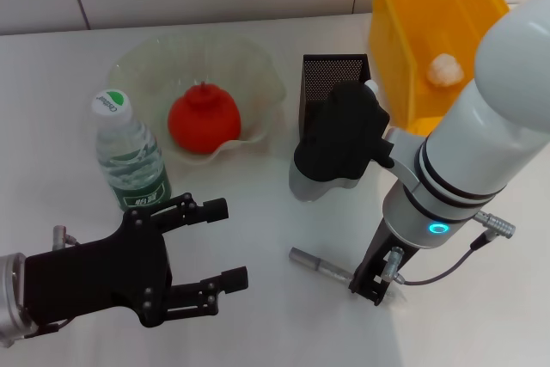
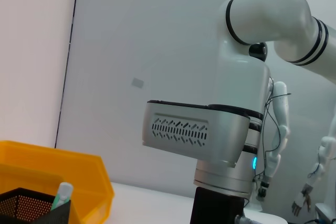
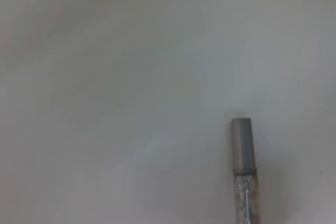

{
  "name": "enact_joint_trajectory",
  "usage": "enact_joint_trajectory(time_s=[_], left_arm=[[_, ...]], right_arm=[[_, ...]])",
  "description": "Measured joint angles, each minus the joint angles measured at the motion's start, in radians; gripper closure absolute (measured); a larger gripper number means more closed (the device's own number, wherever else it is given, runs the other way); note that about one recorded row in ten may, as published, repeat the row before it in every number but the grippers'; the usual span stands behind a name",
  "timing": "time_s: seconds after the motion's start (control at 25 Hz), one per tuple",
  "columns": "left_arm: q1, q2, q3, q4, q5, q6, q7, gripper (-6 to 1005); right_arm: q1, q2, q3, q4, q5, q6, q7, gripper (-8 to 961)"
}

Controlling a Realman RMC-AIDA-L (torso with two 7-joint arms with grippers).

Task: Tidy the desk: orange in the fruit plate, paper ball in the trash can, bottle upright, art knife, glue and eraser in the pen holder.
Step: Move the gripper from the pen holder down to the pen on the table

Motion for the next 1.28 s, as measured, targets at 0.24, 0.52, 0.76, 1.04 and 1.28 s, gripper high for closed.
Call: enact_joint_trajectory(time_s=[0.24, 0.52, 0.76, 1.04, 1.28], left_arm=[[-0.002, 0.0, 0.0, 0.0, 0.0, 0.004, -0.001, 184], [0.003, 0.001, 0.0, 0.0, -0.001, 0.007, 0.0, 184], [0.007, 0.001, 0.0, 0.012, -0.003, 0.01, 0.001, 184], [0.002, 0.002, 0.0, 0.014, -0.004, 0.011, -0.001, 184], [-0.004, 0.002, 0.0, 0.014, -0.003, 0.008, -0.007, 184]], right_arm=[[-0.001, -0.001, 0.001, 0.0, 0.0, -0.001, -0.004, 861], [-0.022, -0.007, 0.061, -0.094, 0.001, -0.051, -0.012, 873], [-0.048, -0.008, 0.156, -0.186, 0.001, -0.111, -0.04, 884], [-0.058, -0.006, 0.214, -0.2, 0.013, -0.144, -0.055, 926], [-0.05, -0.001, 0.128, -0.163, 0.017, -0.089, -0.018, 799]])
